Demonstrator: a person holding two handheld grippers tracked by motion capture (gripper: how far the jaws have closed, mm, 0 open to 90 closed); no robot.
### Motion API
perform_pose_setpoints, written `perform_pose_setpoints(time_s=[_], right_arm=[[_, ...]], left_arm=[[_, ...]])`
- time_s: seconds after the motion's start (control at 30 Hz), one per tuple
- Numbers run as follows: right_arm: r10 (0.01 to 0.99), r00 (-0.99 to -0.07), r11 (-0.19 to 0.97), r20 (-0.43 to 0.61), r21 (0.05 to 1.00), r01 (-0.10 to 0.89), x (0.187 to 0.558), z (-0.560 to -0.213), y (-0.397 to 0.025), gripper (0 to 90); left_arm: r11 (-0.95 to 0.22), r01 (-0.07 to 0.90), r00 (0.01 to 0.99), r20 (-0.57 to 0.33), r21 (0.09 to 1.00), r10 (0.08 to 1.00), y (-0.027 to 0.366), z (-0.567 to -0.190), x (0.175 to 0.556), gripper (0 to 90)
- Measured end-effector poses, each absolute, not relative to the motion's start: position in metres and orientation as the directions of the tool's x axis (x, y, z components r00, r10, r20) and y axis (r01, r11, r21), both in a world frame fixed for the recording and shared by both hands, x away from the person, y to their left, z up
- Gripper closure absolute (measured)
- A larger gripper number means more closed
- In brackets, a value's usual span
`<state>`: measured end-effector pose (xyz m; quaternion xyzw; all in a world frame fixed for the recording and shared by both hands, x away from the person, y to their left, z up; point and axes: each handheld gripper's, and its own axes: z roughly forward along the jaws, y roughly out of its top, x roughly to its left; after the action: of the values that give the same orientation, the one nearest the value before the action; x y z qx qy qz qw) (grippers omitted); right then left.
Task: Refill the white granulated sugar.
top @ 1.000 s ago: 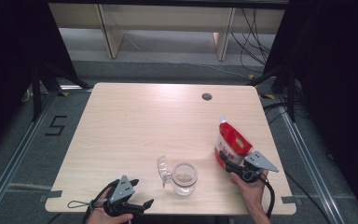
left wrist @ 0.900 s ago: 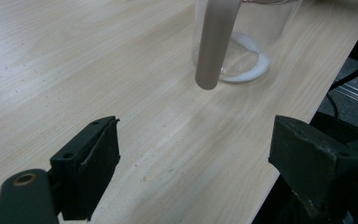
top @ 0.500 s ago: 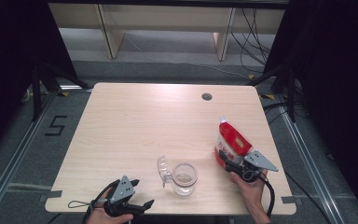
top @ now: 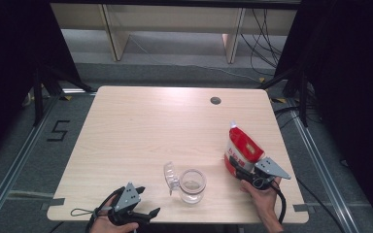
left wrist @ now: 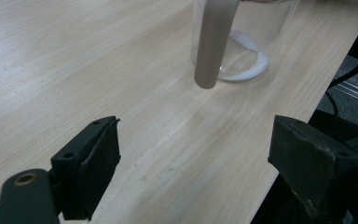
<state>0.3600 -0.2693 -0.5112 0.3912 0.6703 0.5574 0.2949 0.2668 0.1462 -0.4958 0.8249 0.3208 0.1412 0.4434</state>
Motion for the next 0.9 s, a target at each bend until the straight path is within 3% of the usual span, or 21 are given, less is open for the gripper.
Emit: perform_pose_setpoints(time_s=[0.1,0.43,0.5,0.57,0.9], right_arm=[[0.849,-0.522,0.044,0.083,0.973,0.226,0.357,-0.51,-0.269,45.7],[0.81,-0.586,0.115,0.015,0.976,0.184,0.35,-0.501,-0.27,46.7],[0.808,-0.587,0.082,0.04,0.98,0.18,0.348,-0.501,-0.266,46.7],[0.793,-0.609,0.13,0.009,0.974,0.184,0.347,-0.499,-0.266,46.8],[0.766,-0.643,0.138,-0.003,0.978,0.159,0.339,-0.49,-0.26,47.0]], left_arm=[[-0.4,0.406,0.752,-0.052,0.822,0.657,0.147,-0.495,0.267,15.9],[-0.393,0.409,0.751,-0.059,0.824,0.657,0.148,-0.494,0.266,15.8],[-0.395,0.406,0.753,-0.056,0.824,0.656,0.148,-0.494,0.266,15.9],[-0.395,0.406,0.753,-0.056,0.824,0.656,0.148,-0.494,0.266,15.8],[-0.403,0.408,0.751,-0.05,0.819,0.658,0.149,-0.493,0.266,15.9]])
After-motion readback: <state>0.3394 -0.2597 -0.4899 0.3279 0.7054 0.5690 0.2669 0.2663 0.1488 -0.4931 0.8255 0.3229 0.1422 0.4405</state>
